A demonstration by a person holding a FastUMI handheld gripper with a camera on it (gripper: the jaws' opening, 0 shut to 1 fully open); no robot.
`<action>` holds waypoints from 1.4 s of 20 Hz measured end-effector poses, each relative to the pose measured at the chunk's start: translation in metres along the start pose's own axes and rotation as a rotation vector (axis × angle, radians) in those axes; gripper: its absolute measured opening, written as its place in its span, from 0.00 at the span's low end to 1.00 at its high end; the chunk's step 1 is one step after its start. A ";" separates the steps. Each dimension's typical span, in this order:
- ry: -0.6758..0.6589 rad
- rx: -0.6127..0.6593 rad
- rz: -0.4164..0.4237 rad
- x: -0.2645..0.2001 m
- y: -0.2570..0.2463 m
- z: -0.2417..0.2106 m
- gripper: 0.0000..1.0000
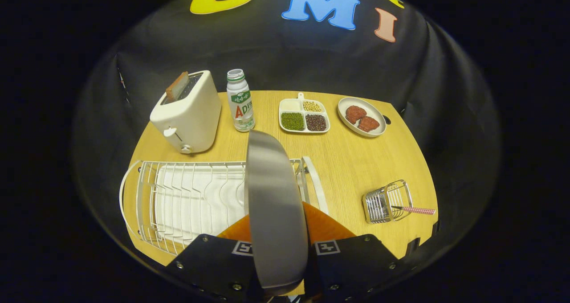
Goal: Take the plate from the dish rack, then take the spoon from the basket and place it into the plate.
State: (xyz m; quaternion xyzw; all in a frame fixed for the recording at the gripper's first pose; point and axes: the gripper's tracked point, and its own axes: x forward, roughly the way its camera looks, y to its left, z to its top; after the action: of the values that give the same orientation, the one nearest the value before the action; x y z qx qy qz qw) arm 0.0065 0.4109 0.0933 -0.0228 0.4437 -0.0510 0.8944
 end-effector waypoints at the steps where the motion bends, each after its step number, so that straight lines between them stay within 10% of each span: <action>1: -0.014 0.005 0.014 -0.008 -0.004 0.005 0.33; 14: -0.078 0.046 0.051 -0.100 -0.138 -0.005 0.33; 28: 0.045 0.102 0.153 -0.075 -0.211 -0.108 0.34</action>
State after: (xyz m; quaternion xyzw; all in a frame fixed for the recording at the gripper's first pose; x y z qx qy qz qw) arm -0.1394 0.2099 0.1059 0.0578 0.4612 -0.0058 0.8854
